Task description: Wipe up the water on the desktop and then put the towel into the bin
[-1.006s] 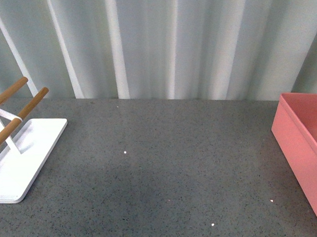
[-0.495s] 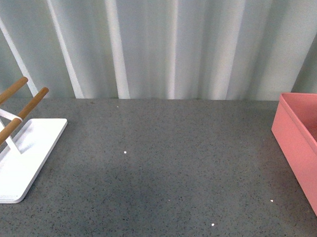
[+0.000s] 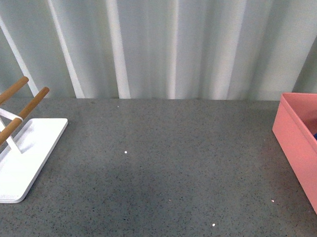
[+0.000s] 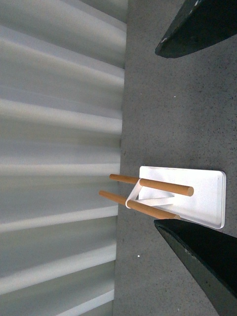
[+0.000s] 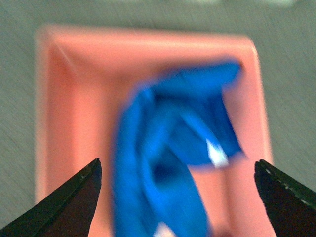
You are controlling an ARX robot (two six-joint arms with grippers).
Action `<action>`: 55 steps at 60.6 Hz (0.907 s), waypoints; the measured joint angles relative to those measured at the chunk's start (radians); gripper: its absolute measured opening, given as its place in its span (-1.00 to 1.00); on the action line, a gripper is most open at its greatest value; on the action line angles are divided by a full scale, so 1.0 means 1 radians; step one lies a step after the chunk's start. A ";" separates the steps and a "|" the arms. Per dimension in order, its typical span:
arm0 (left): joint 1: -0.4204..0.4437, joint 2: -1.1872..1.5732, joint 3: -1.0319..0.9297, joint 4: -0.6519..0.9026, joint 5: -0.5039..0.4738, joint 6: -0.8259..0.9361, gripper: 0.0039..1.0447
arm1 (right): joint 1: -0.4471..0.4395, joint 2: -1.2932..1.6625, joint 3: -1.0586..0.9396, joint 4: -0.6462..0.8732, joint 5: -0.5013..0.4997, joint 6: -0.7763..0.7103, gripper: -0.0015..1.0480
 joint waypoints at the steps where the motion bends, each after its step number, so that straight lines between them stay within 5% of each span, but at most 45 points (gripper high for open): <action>1: 0.000 0.000 0.000 0.000 -0.002 0.000 0.88 | 0.000 -0.007 -0.031 0.054 -0.029 0.007 0.60; 5: 0.000 0.000 0.000 0.000 -0.001 0.000 0.88 | 0.007 -0.058 -0.253 0.435 -0.130 0.044 0.36; 13: 0.000 0.000 0.000 0.000 0.000 0.000 0.88 | 0.040 -0.167 -0.519 1.059 -0.126 0.070 -0.15; 26: 0.000 0.000 0.000 0.000 0.000 0.000 0.88 | 0.081 -0.336 -0.727 1.129 -0.088 0.076 -0.93; 55: 0.000 0.000 0.000 0.000 0.000 0.000 0.88 | 0.175 -0.666 -1.005 1.085 0.007 0.077 -0.93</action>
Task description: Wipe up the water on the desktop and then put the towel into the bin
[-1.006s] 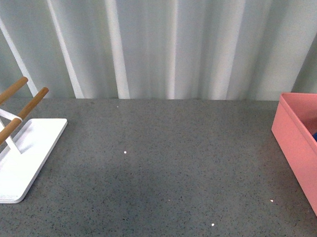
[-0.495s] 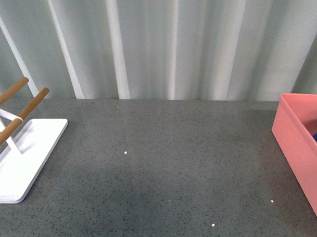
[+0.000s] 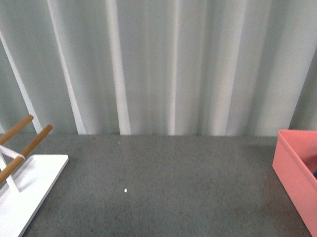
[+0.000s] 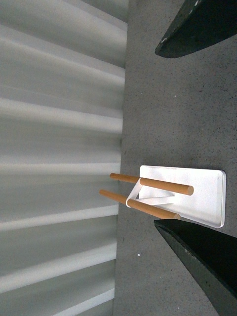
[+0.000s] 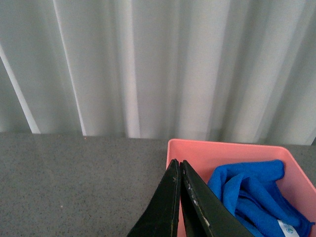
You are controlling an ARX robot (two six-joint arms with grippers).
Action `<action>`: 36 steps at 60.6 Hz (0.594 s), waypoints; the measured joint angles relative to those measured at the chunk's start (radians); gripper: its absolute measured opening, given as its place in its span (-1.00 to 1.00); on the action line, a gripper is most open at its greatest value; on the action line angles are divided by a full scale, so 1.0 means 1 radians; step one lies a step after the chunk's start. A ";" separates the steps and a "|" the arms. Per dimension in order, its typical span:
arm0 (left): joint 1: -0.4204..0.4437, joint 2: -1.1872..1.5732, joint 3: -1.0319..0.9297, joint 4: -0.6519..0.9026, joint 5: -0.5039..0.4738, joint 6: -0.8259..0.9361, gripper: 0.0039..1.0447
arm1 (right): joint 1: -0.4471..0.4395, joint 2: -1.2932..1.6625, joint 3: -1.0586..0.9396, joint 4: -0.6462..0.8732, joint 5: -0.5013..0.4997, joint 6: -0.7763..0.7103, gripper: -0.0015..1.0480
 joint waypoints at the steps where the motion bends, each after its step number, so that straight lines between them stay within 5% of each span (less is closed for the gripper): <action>1: 0.000 0.000 0.000 0.000 0.000 0.000 0.88 | 0.000 -0.010 -0.008 -0.009 0.000 0.000 -0.93; 36: 0.000 -0.001 0.000 0.000 0.000 0.000 0.88 | 0.001 -0.491 -0.051 -0.415 0.001 0.004 -0.93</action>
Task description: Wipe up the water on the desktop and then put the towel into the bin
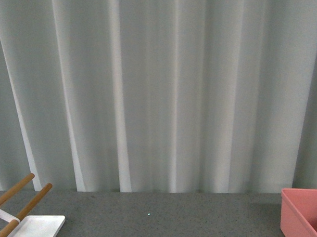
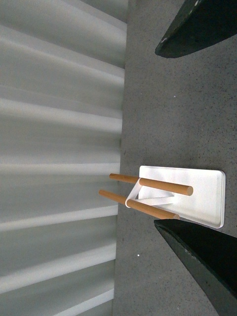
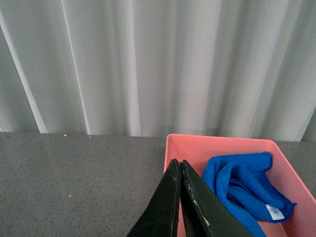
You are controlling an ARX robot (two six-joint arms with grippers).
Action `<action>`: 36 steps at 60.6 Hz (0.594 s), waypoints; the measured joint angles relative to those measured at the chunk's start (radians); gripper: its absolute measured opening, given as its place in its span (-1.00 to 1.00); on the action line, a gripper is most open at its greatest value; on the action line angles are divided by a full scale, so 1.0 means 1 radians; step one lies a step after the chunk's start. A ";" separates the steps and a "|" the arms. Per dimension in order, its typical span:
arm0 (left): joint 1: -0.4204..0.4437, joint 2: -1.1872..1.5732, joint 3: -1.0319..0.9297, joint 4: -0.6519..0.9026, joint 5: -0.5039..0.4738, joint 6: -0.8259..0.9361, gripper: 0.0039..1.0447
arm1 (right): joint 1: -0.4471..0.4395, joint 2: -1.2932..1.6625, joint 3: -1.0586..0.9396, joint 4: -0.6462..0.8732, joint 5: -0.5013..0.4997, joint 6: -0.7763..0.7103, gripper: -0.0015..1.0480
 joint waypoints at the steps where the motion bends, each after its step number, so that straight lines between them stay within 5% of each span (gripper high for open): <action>1: 0.000 0.000 0.000 0.000 0.000 0.000 0.88 | 0.000 -0.019 0.000 -0.017 0.000 0.000 -0.93; 36: 0.000 0.000 0.000 0.000 0.000 0.000 0.88 | 0.000 -0.313 -0.002 -0.302 0.002 0.003 -0.93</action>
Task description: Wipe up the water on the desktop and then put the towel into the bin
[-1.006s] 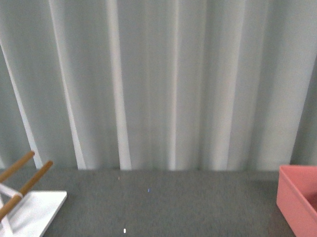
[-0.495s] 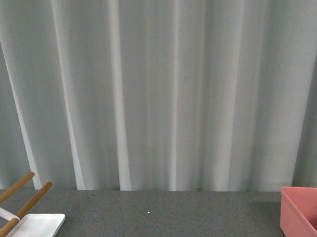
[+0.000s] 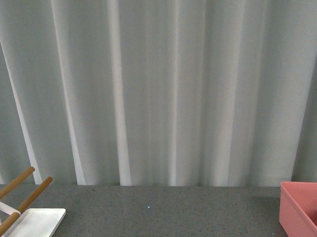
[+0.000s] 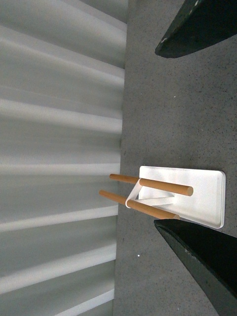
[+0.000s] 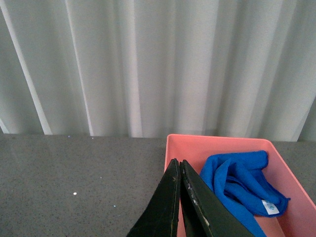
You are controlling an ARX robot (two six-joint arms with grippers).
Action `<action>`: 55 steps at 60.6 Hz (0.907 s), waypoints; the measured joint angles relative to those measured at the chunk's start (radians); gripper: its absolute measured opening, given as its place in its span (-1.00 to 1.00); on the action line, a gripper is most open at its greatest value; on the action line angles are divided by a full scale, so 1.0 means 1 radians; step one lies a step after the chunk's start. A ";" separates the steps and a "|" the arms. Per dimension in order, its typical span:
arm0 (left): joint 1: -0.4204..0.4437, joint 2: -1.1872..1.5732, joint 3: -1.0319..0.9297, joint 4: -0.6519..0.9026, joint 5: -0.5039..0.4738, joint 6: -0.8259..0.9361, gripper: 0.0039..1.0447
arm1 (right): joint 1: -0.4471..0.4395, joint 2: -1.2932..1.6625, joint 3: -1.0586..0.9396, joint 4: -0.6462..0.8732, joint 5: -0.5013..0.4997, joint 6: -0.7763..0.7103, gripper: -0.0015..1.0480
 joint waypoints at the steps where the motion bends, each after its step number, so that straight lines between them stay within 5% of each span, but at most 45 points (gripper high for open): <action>1: 0.000 0.000 0.000 0.000 0.000 0.000 0.88 | 0.000 -0.005 0.000 -0.005 0.001 0.000 -0.93; 10: 0.000 0.000 0.000 0.000 0.000 0.000 0.88 | 0.000 -0.061 0.000 -0.061 0.002 0.000 -0.93; 14: 0.000 0.000 0.000 0.000 0.000 0.000 0.88 | 0.000 -0.193 0.000 -0.220 0.002 0.000 -0.93; 34: 0.000 -0.001 0.000 0.000 0.000 0.000 0.88 | 0.000 -0.220 0.000 -0.227 0.002 0.000 -0.93; 55: 0.000 -0.001 0.000 0.000 0.000 0.000 0.88 | 0.000 -0.220 0.000 -0.227 0.002 0.000 0.30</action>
